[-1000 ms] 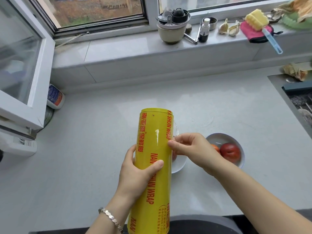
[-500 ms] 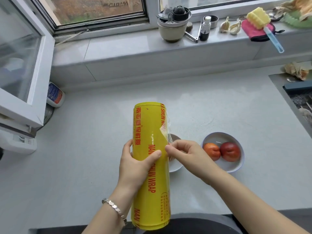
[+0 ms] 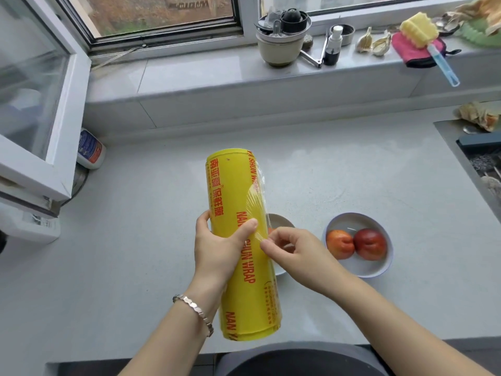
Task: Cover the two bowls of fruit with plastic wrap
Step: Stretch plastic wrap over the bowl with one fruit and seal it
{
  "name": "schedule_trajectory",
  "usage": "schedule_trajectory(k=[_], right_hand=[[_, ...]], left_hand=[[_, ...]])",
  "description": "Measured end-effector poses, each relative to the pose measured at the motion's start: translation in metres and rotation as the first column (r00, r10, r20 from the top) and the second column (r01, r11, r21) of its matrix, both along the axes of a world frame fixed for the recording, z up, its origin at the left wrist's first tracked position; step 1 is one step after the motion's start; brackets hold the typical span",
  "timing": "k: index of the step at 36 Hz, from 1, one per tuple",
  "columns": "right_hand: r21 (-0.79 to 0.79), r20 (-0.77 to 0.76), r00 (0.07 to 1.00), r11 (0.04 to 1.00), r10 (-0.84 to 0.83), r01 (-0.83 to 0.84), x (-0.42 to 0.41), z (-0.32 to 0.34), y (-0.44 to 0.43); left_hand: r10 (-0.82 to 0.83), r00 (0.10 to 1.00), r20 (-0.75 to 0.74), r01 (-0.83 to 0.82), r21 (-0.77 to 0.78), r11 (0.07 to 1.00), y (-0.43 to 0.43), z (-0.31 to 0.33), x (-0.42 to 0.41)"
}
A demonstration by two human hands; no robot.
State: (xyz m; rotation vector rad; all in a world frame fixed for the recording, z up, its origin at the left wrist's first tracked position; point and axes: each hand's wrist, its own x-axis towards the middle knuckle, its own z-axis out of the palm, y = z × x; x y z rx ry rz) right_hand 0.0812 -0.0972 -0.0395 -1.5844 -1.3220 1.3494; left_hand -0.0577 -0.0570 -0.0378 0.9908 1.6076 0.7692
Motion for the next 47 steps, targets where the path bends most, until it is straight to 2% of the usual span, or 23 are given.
schedule_trajectory(k=[3, 7, 10, 12, 15, 21, 27, 31, 36, 39, 42, 47], right_hand=[[0.012, -0.008, 1.0, 1.0, -0.01, 0.01, -0.001, -0.004, -0.001], [-0.048, -0.118, 0.993, 0.999, 0.003, -0.009, -0.004, -0.009, -0.001], [-0.036, -0.086, 0.995, 0.998, -0.052, 0.049, -0.003, -0.009, 0.002], [0.03, -0.072, 0.996, 0.998, -0.059, 0.061, -0.003, -0.007, 0.004], [0.104, -0.1, 0.995, 0.994, -0.026, 0.037, 0.0, -0.002, 0.006], [0.111, -0.293, 0.956, 0.993, 0.008, 0.025, 0.022, 0.002, 0.015], [0.144, -0.347, 0.935, 0.989, 0.072, -0.023, 0.034, -0.002, 0.018], [0.133, -0.37, 0.923, 0.989, 0.107, -0.062, 0.041, 0.0, 0.018], [-0.025, -0.435, 0.9, 1.0, -0.016, 0.006, 0.033, -0.003, 0.013], [-0.096, -0.361, 0.93, 0.995, -0.064, 0.032, 0.03, -0.009, 0.005], [-0.07, -0.352, 0.935, 0.997, -0.037, 0.013, 0.026, -0.015, -0.004], [0.016, -0.368, 0.928, 0.997, -0.065, 0.076, 0.019, -0.017, -0.008]], left_hand=[[-0.017, 1.0, -0.016, 0.017, 0.023, 1.0, 0.003, 0.002, 0.0], [-0.023, 0.999, -0.032, 0.025, 0.053, 0.998, 0.005, 0.002, 0.002], [-0.01, 1.0, -0.016, 0.011, 0.028, 1.0, 0.006, 0.002, 0.005], [-0.035, 0.999, 0.033, 0.036, -0.006, 0.999, 0.007, 0.002, 0.004], [-0.176, 0.974, 0.146, 0.187, -0.065, 0.98, 0.012, 0.006, 0.0], [-0.257, 0.872, 0.417, 0.349, -0.16, 0.923, 0.022, 0.005, -0.012], [-0.248, 0.851, 0.462, 0.349, -0.145, 0.926, 0.023, 0.006, -0.008], [-0.258, 0.785, 0.563, 0.415, -0.169, 0.894, 0.023, 0.01, -0.007], [-0.223, 0.791, 0.569, 0.41, -0.223, 0.885, 0.024, 0.004, -0.007], [-0.196, 0.837, 0.511, 0.35, -0.223, 0.91, 0.024, -0.002, -0.009], [-0.177, 0.866, 0.468, 0.295, -0.192, 0.936, 0.022, -0.006, -0.011], [-0.125, 0.881, 0.455, 0.232, -0.186, 0.955, 0.019, -0.005, -0.012]])
